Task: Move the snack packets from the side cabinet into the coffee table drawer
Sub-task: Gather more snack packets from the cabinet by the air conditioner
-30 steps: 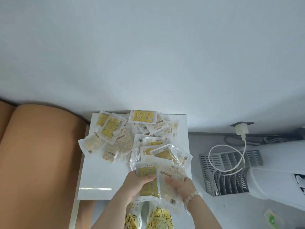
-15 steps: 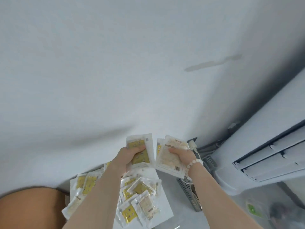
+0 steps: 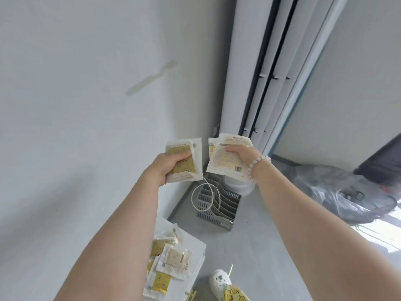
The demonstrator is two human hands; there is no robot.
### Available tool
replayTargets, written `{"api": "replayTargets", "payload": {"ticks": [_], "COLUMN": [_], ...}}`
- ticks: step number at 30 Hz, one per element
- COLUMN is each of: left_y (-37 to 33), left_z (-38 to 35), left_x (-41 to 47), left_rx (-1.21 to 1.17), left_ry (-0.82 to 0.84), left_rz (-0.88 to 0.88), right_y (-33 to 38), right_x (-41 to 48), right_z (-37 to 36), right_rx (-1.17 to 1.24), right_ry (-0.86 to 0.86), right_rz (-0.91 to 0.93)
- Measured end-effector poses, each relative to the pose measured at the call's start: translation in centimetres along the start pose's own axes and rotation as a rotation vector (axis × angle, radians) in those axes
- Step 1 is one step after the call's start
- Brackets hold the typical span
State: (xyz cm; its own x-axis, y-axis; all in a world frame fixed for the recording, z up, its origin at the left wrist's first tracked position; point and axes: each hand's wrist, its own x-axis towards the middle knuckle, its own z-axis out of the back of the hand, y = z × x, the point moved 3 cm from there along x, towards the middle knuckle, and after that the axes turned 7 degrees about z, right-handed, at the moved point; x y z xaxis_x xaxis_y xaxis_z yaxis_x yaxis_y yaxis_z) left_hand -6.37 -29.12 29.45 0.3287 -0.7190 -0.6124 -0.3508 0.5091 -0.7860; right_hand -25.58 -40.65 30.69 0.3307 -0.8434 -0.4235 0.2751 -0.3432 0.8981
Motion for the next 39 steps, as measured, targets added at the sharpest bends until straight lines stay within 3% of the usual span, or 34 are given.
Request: {"api": "replayTargets", "payload": {"ticks": [6, 14, 24, 32, 39], "left_y": [-0.4, 1.9, 16.7, 32.6, 45.9], "left_z": [-12.3, -34.2, -59.0, -70.6, -74.6], "left_x": [-0.2, -6.1, -23.2, -39.7, -54.3], "left_rx": [0.181, 0.489, 0.775, 1.132, 1.382], "left_ry": [0.266, 0.667, 1.09, 1.32, 1.589], "left_rz": [0.015, -0.013, 0.01, -0.01, -0.052], "right_y": [-3.1, -8.8, -22.5, -34.0, -42.6], "right_x": [-5.7, -18.0, -41.1, -61.3, -76.9], "right_z": [11.3, 29.3, 45.9, 51.2, 48.8], "right_rx": [0.151, 0.345, 0.63, 0.753, 0.878], "right_ry": [-0.285, -0.712, -1.201, -1.508, -1.852], "right_rz": [-0.039, -0.023, -0.021, -0.029, -0.137]}}
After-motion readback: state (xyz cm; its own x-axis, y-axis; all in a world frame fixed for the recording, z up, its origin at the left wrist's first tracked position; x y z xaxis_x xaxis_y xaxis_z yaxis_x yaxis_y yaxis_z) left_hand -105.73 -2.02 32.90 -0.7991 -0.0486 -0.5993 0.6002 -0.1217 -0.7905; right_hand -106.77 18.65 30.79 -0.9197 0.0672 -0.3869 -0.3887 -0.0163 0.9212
